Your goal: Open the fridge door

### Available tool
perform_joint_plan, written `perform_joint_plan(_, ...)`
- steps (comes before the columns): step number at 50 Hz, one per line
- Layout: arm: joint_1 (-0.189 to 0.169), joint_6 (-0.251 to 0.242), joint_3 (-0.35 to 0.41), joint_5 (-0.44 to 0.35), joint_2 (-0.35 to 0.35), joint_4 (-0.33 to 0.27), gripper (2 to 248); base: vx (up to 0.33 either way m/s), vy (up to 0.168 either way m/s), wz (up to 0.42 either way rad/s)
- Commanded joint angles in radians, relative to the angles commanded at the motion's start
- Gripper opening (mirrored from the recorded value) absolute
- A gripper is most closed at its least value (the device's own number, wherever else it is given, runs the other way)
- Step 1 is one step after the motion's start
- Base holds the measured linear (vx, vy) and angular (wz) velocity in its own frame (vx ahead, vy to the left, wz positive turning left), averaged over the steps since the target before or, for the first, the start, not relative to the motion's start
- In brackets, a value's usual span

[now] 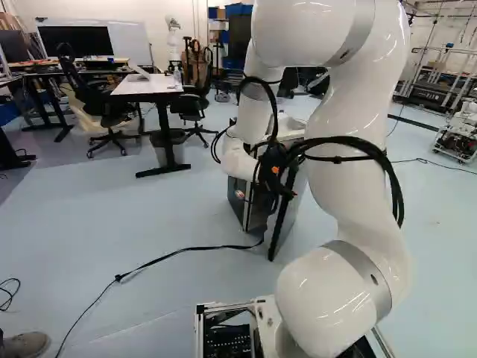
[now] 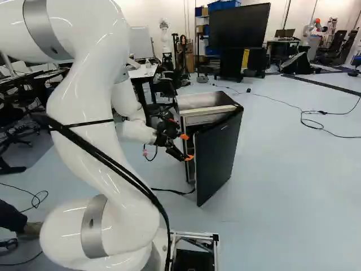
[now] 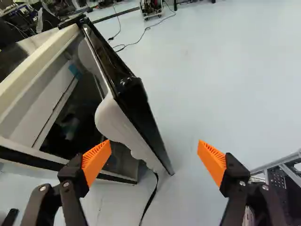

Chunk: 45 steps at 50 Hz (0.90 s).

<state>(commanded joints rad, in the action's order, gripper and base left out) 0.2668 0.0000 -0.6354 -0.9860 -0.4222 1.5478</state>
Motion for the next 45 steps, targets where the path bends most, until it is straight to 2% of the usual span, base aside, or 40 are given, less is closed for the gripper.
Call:
perform_joint_plan(22,-0.081,0.0,0.016,-0.103,0.009,0.0,247,0.0,0.0,0.0)
perform_joint_plan(45,-0.184,0.0,0.027,-0.127,0.016,0.0,247,0.0,0.0,0.0)
